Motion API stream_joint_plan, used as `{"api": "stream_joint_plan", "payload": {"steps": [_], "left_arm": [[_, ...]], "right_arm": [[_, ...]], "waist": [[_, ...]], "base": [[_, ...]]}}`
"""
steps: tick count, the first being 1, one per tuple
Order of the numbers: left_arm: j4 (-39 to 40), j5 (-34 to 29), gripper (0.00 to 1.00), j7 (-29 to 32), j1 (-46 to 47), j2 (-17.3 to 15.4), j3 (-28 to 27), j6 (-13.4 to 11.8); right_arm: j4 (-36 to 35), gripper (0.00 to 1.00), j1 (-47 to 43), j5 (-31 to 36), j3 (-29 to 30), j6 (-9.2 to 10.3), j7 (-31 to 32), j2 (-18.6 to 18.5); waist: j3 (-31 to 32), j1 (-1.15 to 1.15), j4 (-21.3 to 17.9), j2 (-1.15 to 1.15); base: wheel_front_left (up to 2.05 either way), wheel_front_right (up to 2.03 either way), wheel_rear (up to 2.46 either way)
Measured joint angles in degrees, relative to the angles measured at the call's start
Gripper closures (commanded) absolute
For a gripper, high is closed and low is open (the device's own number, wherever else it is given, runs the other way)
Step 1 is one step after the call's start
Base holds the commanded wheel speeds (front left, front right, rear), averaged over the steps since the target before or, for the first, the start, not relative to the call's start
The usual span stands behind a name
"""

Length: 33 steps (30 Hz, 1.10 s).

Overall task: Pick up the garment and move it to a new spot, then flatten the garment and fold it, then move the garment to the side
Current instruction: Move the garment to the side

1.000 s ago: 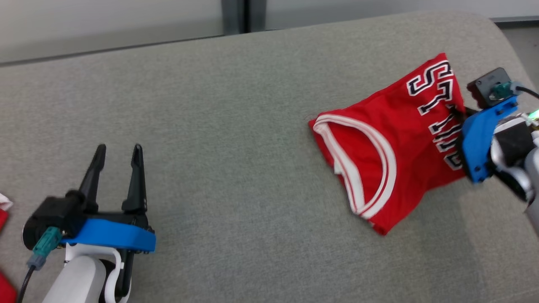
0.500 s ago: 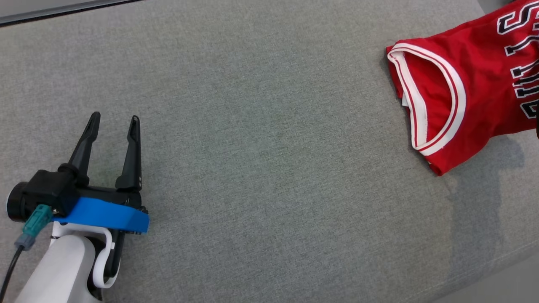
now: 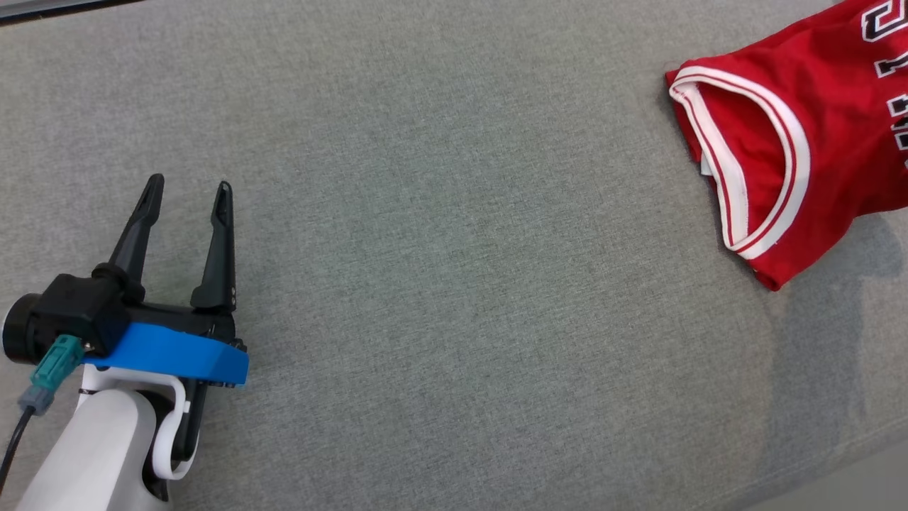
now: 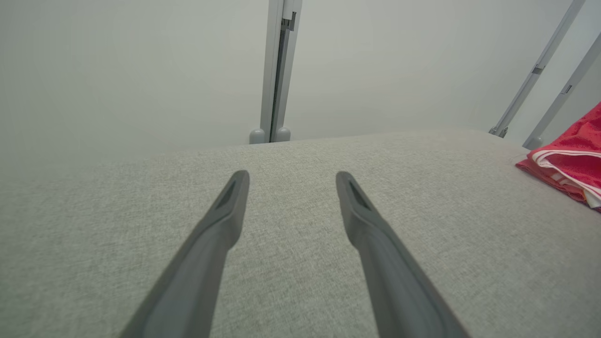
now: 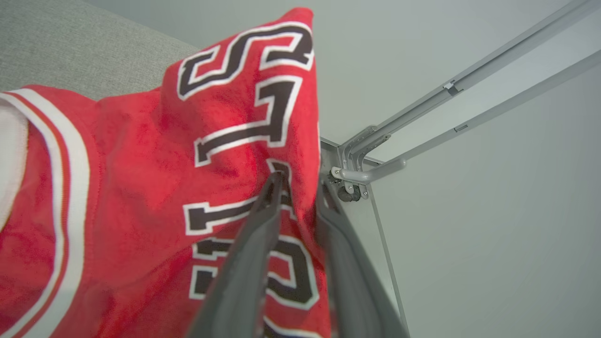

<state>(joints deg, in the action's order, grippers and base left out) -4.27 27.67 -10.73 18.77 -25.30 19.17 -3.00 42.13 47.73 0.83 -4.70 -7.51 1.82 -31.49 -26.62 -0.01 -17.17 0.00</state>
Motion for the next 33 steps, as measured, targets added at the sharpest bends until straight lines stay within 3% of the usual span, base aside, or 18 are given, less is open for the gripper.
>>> {"api": "stream_joint_plan", "payload": {"steps": [6,13,21,28,33], "left_arm": [[-2.0,1.1,0.0,-1.1,-1.4,0.9,0.0,-0.1],[-6.4,2.7,0.0,-3.1,-4.6,4.2,0.0,0.1],[-8.8,2.9,0.0,-4.1,-10.3,5.6,-1.9,0.0],[-9.1,2.2,0.0,-4.3,-14.3,7.7,-3.8,0.0],[-9.5,1.4,0.0,-4.3,-16.7,9.3,-5.3,0.1]], "right_arm": [[0.4,0.0,-0.9,1.2,2.0,0.01,-2.5,2.3],[-2.6,0.0,-7.6,-1.4,3.7,0.01,-5.5,5.9],[-16.9,0.0,-23.4,-6.3,6.2,0.02,-12.6,12.2],[-28.7,0.0,-37.5,-7.5,7.9,0.03,-13.2,19.6],[-33.2,0.0,-43.1,-7.5,8.6,0.03,-11.8,23.5]], "waist": [[3.5,0.0,1.2,0.0],[11.4,0.02,4.3,0.0],[20.4,0.03,7.5,0.0],[24.7,0.03,10.5,0.0],[26.0,0.02,13.0,0.0]], "base": [[0.0,0.0,0.0],[0.0,0.0,0.0],[0.0,0.0,0.0],[0.0,0.0,0.0],[0.0,0.0,0.0]]}}
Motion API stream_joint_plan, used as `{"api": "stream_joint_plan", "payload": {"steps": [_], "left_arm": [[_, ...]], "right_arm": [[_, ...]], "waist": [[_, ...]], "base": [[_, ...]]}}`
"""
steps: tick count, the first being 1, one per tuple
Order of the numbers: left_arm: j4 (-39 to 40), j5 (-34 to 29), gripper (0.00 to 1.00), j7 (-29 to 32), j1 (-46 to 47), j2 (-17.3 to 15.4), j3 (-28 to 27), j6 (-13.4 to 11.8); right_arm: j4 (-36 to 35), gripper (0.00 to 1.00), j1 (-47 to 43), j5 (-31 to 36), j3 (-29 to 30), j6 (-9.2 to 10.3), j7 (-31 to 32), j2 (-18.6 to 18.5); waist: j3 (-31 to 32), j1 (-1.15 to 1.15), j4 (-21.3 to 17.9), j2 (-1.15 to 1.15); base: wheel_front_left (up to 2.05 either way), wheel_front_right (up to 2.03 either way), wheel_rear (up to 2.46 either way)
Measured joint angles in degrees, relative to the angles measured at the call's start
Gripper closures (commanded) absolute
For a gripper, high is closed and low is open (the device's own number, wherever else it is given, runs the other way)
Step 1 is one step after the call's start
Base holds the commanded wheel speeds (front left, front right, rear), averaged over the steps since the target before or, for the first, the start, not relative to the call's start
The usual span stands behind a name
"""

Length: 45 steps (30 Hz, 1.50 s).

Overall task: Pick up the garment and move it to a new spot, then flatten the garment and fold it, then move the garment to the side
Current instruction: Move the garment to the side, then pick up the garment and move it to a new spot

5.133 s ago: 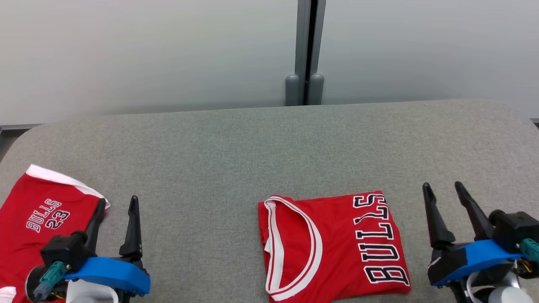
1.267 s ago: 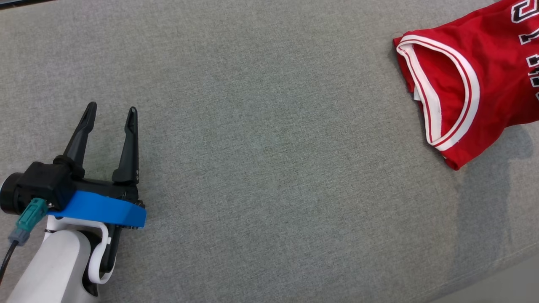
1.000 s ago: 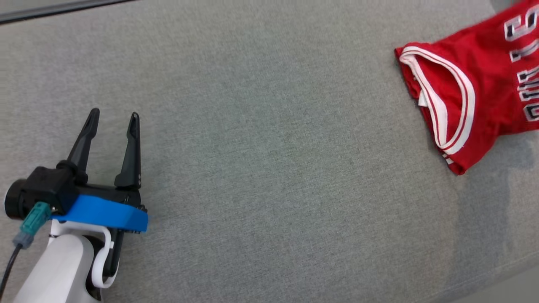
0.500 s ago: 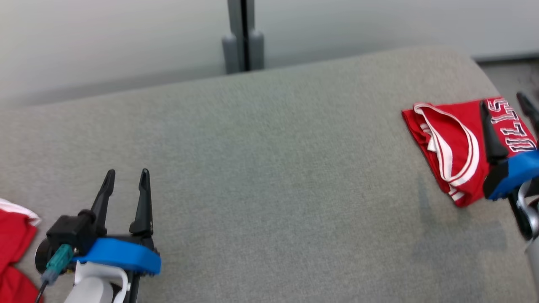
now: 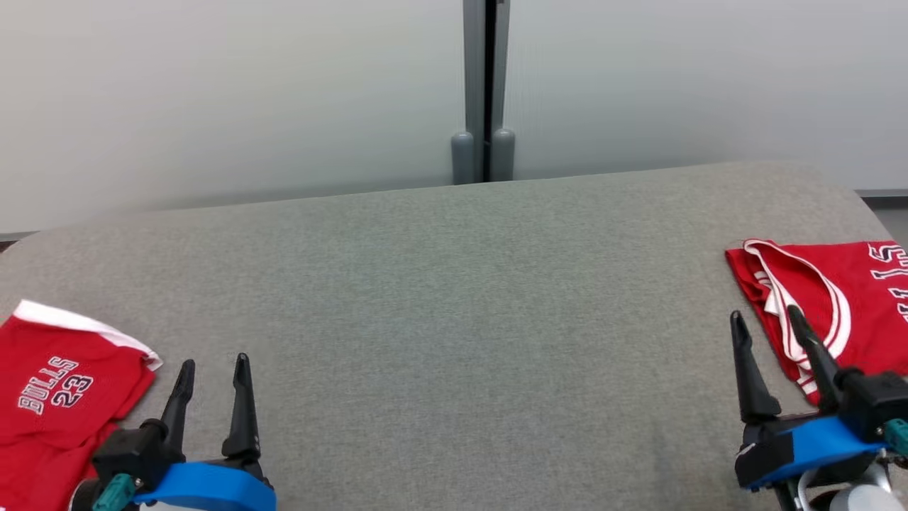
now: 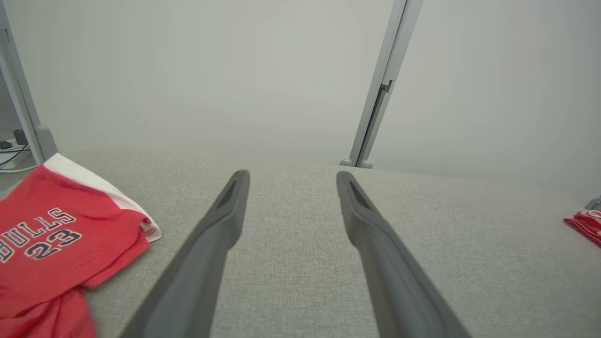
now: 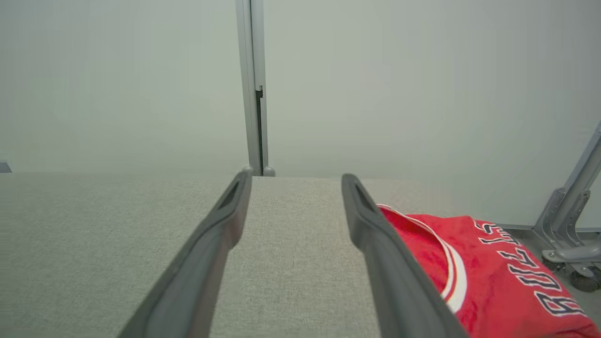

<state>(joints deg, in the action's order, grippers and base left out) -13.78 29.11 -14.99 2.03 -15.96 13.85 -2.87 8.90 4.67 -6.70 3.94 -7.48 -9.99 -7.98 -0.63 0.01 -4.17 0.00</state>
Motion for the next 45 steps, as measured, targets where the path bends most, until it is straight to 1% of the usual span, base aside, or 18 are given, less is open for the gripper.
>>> {"api": "stream_joint_plan", "payload": {"steps": [3,7,10,16,31,38,45], "left_arm": [[-1.2,-0.5,0.0,0.0,-0.6,0.8,-0.3,0.7],[-2.6,-1.3,0.0,0.0,-0.6,1.8,-0.8,1.7],[-3.4,-1.9,0.0,0.0,-0.6,2.0,-1.7,2.4],[-4.0,-2.9,0.0,0.0,-0.8,2.3,-2.7,3.2],[-5.0,-3.9,0.0,0.0,-0.8,3.2,-3.8,4.4],[-5.3,-4.6,0.0,0.0,-0.4,3.3,-4.0,4.7],[-5.5,-5.0,0.0,0.0,-0.1,3.1,-4.3,4.9]], "right_arm": [[-1.2,0.0,-1.8,0.1,0.1,-0.01,1.1,1.6],[-1.7,0.0,-3.1,0.1,0.7,-0.01,2.1,2.6],[-1.7,0.0,-3.2,0.5,0.6,-0.01,2.6,3.2],[-1.8,0.0,-3.7,1.3,0.5,-0.01,2.8,3.7],[-1.2,0.0,-4.7,1.5,0.0,0.0,3.3,4.2],[-0.7,0.0,-4.7,1.4,-0.2,-0.01,2.8,4.3],[-0.4,0.0,-4.6,1.0,-1.0,-0.01,2.2,4.5]], "waist": [[0.4,0.0,1.4,0.0],[0.9,-0.01,2.8,0.0],[1.2,-0.01,3.4,0.0],[1.6,-0.01,3.7,0.0],[1.7,-0.01,3.8,0.0],[1.8,-0.02,7.5,0.0],[2.1,-0.02,14.0,0.0]], "base": [[0.0,0.0,0.0],[0.0,0.0,0.0],[0.0,0.0,0.0],[0.0,0.0,0.0],[0.0,0.0,0.0],[0.0,0.0,0.0],[0.0,0.0,0.0]]}}
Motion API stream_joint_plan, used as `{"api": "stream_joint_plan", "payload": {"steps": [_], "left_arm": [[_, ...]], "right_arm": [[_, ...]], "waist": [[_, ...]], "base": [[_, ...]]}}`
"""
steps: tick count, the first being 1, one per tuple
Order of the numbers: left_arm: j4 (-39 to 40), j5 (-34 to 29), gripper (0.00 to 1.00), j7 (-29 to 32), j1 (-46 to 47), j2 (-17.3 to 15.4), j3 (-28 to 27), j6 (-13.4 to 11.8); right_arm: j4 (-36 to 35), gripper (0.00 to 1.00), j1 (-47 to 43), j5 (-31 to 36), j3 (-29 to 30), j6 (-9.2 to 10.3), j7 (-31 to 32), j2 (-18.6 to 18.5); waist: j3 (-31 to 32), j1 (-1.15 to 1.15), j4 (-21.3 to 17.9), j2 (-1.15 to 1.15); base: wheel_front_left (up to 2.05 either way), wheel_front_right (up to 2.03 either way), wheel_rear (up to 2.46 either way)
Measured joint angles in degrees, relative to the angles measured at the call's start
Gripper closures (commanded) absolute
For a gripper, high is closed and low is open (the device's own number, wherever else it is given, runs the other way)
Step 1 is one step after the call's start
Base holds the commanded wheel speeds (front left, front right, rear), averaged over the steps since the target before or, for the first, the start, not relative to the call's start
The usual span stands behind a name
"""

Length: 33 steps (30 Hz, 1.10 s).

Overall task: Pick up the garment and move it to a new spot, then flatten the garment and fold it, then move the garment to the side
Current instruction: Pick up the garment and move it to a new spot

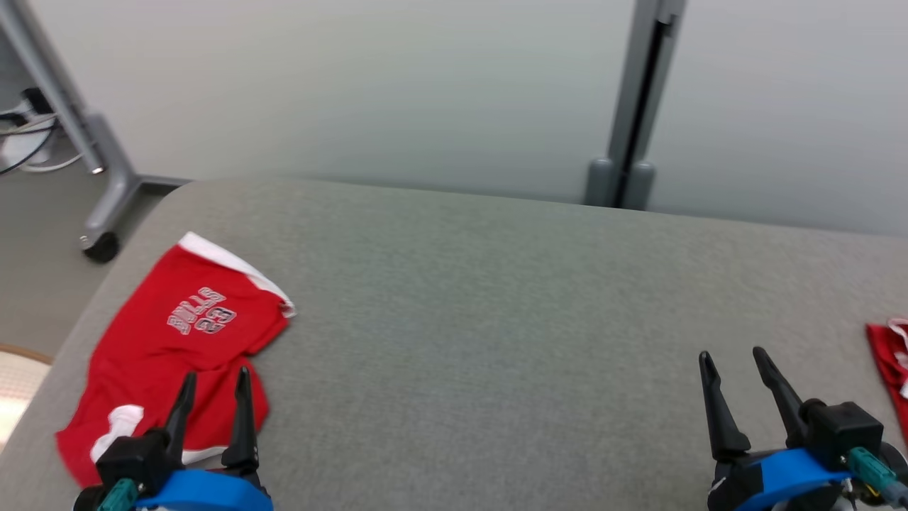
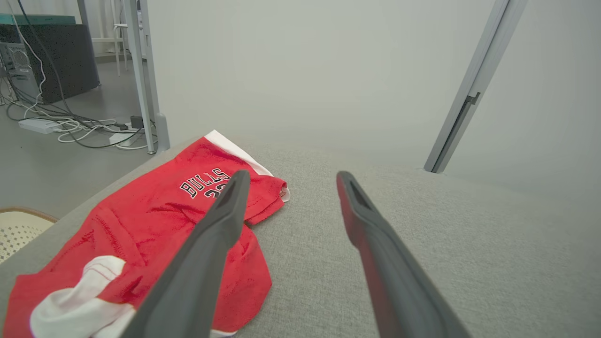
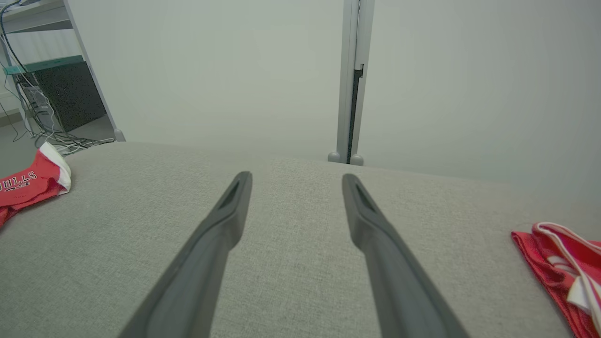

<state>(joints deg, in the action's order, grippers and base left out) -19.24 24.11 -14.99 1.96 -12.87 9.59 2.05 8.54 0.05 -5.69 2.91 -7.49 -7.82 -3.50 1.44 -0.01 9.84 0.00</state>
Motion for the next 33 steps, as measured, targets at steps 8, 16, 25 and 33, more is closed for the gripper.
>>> {"api": "stream_joint_plan", "payload": {"steps": [8,16,25,33], "left_arm": [[0.1,-0.2,0.0,0.0,0.0,-0.4,-0.3,0.0],[0.9,0.1,0.0,0.0,-0.7,-0.6,-0.8,-0.5],[1.5,0.5,0.0,0.0,-1.0,-0.5,-0.8,-1.0],[2.3,1.0,0.0,0.3,-0.9,-0.7,-0.8,-0.9]], "right_arm": [[1.2,0.0,0.3,-0.4,-1.1,0.0,-0.8,0.2],[1.6,0.0,1.1,-0.4,-2.0,0.0,-1.1,0.2],[2.1,0.0,1.8,-0.4,-2.6,0.0,-1.1,0.1],[1.8,0.0,2.1,-0.1,-3.3,0.0,-1.1,-0.2]], "waist": [[0.0,0.0,8.6,0.0],[-1.3,0.0,14.8,0.0],[-2.6,0.0,17.3,0.0],[-3.0,0.01,16.3,0.0]], "base": [[0.0,0.0,0.0],[0.0,0.0,0.0],[0.0,0.0,0.0],[0.0,0.0,0.0]]}}
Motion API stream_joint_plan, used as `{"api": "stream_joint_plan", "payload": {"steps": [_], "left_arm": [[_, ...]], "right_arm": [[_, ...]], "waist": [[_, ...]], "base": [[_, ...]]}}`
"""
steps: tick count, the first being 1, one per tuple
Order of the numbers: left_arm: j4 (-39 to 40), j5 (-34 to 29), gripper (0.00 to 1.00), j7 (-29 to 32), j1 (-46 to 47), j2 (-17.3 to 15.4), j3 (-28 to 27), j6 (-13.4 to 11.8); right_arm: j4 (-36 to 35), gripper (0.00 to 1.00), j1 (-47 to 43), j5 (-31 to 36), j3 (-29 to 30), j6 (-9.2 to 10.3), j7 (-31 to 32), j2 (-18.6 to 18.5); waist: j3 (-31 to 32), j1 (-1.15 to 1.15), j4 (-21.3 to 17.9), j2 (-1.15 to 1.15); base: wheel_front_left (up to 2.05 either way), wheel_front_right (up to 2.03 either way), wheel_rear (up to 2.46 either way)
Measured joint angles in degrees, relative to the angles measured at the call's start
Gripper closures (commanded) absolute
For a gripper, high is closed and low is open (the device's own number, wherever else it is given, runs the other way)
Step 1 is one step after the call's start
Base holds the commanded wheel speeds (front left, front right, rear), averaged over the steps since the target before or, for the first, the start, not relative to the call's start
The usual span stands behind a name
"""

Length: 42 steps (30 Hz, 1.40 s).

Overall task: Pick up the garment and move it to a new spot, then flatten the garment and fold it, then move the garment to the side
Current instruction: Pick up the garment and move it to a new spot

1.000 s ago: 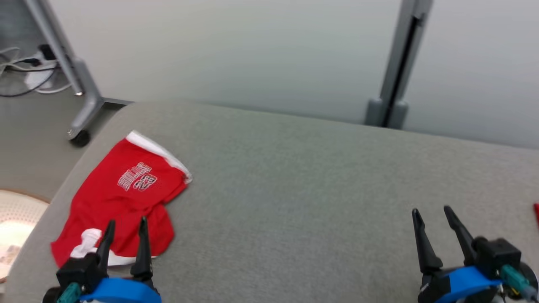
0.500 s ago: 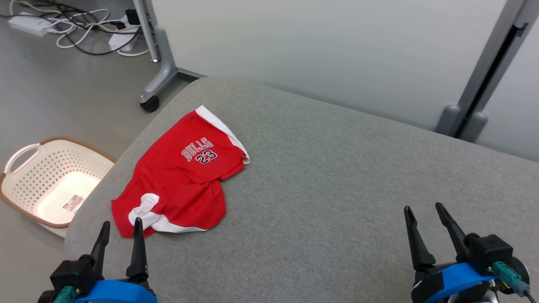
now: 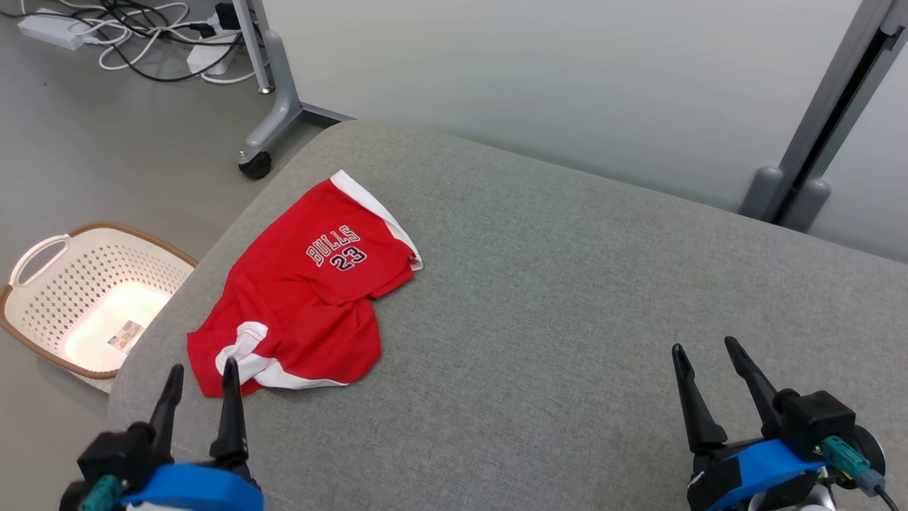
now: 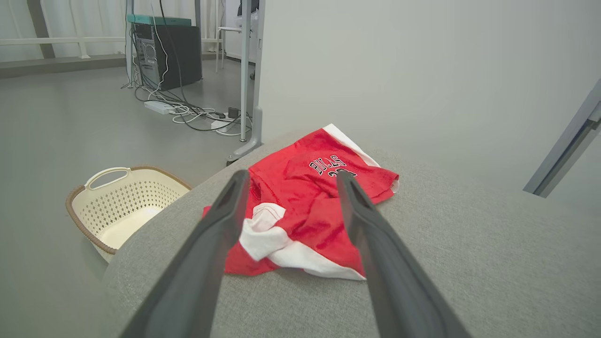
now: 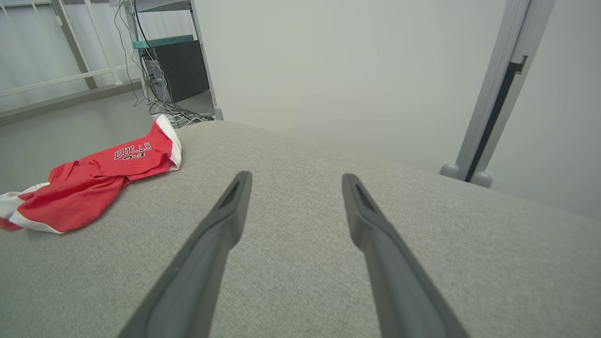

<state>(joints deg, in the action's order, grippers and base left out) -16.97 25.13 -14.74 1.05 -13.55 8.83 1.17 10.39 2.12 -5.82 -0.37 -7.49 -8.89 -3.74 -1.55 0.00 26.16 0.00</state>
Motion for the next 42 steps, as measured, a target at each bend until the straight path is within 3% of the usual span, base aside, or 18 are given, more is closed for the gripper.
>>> {"api": "stream_joint_plan", "payload": {"steps": [5,9,12,17,22,28,36,37,38,42], "left_arm": [[5.2,1.6,0.0,2.2,4.0,-1.7,-1.2,0.7],[9.2,0.8,0.0,8.1,9.0,-6.6,-2.2,0.4],[8.1,2.3,0.0,13.6,13.8,-9.3,-3.6,0.9],[1.6,8.4,0.0,19.6,21.4,-11.2,-7.8,1.1],[-5.7,12.1,0.0,23.4,26.7,-12.8,-11.3,-0.5],[-13.4,15.3,0.0,27.5,30.0,-12.7,-14.0,-4.2],[-19.2,19.3,0.0,39.4,32.2,-11.6,-14.0,-8.4],[-19.3,19.6,0.59,41.1,32.3,-11.8,-13.9,-8.4],[-19.1,19.8,1.0,42.3,32.3,-11.9,-13.8,-8.4],[-18.2,20.2,1.0,44.3,31.7,-12.2,-13.0,-7.0]], "right_arm": [[-1.0,0.0,0.0,0.1,0.3,0.0,0.3,-0.5],[-2.7,0.0,1.1,0.3,-0.3,0.0,1.0,-1.1],[-4.1,0.0,2.5,0.7,-1.7,0.0,1.8,-2.2],[-7.1,0.0,5.8,0.8,-4.1,0.0,3.3,-4.0],[-11.1,0.0,9.2,1.2,-6.4,0.0,4.9,-6.0],[-15.6,0.0,12.0,1.3,-7.3,0.0,5.1,-7.6],[-17.7,0.0,13.4,1.6,-7.4,0.0,4.3,-8.3],[-17.6,0.0,13.6,1.6,-7.4,0.0,4.0,-8.2],[-17.5,0.0,13.9,1.6,-7.4,0.0,3.8,-8.1],[-16.4,0.0,13.9,1.3,-7.0,0.0,3.0,-7.8]], "waist": [[-1.4,0.0,-0.6,0.0],[-3.9,0.0,-1.9,0.0],[-6.6,0.0,-3.4,0.0],[-12.4,-0.01,-7.3,0.0],[-19.5,-0.02,-11.9,0.0],[-27.0,-0.02,-15.9,0.0],[-30.9,0.0,-17.6,0.0],[-30.9,0.01,-17.7,0.0],[-30.8,0.01,-17.7,0.0],[-29.5,0.0,-17.5,0.0]], "base": [[0.0,0.0,0.0],[0.0,0.0,0.0],[0.0,0.0,0.0],[0.0,0.0,0.0],[0.0,0.0,0.0],[0.0,0.0,0.0],[0.0,0.0,0.0],[0.0,0.0,0.0],[0.0,0.0,0.0],[0.0,0.0,0.0]]}}
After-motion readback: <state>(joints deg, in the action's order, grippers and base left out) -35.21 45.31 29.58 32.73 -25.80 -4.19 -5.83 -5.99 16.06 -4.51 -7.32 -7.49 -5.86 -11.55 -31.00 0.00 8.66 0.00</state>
